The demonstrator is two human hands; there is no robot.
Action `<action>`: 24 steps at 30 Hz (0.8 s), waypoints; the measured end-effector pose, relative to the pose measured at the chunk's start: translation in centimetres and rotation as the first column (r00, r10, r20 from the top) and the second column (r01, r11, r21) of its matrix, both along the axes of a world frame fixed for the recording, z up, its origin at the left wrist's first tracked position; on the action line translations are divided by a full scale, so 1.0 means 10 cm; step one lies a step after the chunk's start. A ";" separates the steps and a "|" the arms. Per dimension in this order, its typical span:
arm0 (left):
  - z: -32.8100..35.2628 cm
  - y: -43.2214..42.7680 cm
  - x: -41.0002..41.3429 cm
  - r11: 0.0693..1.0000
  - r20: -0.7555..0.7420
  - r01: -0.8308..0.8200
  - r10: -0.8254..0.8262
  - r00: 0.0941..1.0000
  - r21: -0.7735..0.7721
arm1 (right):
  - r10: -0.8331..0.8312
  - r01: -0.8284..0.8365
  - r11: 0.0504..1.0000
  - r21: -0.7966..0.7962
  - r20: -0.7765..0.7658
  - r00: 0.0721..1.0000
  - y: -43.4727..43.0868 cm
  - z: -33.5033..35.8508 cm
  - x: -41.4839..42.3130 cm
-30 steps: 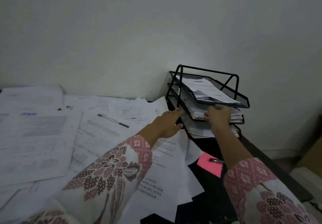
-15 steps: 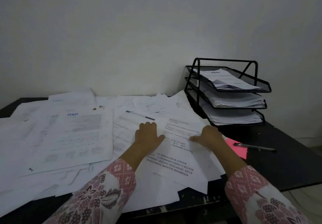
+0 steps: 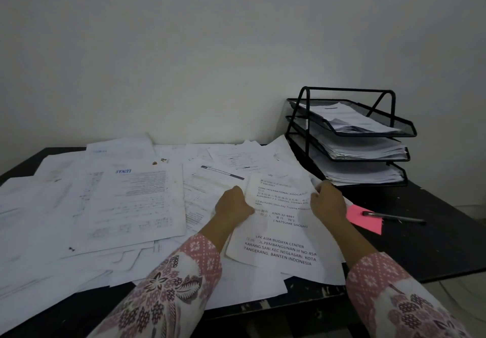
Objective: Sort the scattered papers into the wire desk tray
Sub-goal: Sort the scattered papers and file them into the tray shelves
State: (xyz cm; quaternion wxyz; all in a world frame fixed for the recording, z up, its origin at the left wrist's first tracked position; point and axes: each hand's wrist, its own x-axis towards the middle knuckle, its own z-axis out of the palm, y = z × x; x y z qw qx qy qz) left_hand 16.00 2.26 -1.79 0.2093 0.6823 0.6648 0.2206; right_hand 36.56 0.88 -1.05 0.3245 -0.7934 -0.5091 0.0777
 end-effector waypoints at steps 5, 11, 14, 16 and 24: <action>0.02 0.07 -0.14 0.999 0.145 0.029 -0.033 0.989 0.030 | 0.071 -0.028 0.985 0.168 -0.256 0.964 0.05 0.07 -0.08; 0.18 0.17 -0.58 0.998 0.363 -0.054 0.045 0.931 0.015 | 0.182 -0.215 0.975 0.054 -0.746 0.641 0.14 0.12 -0.30; 0.21 0.20 -0.85 0.994 0.368 -0.113 0.102 0.924 0.009 | 0.214 -0.243 0.967 0.077 -0.765 0.608 0.20 0.11 -0.53; 0.20 0.18 -1.08 0.984 0.349 -0.177 0.158 0.924 0.021 | 0.236 -0.244 0.964 0.109 -0.775 0.586 0.24 0.12 -0.70; 0.02 0.04 -2.19 0.776 -0.143 -0.615 0.630 0.763 0.138 | 0.235 -0.227 0.966 0.120 -0.771 0.592 0.38 0.00 -1.15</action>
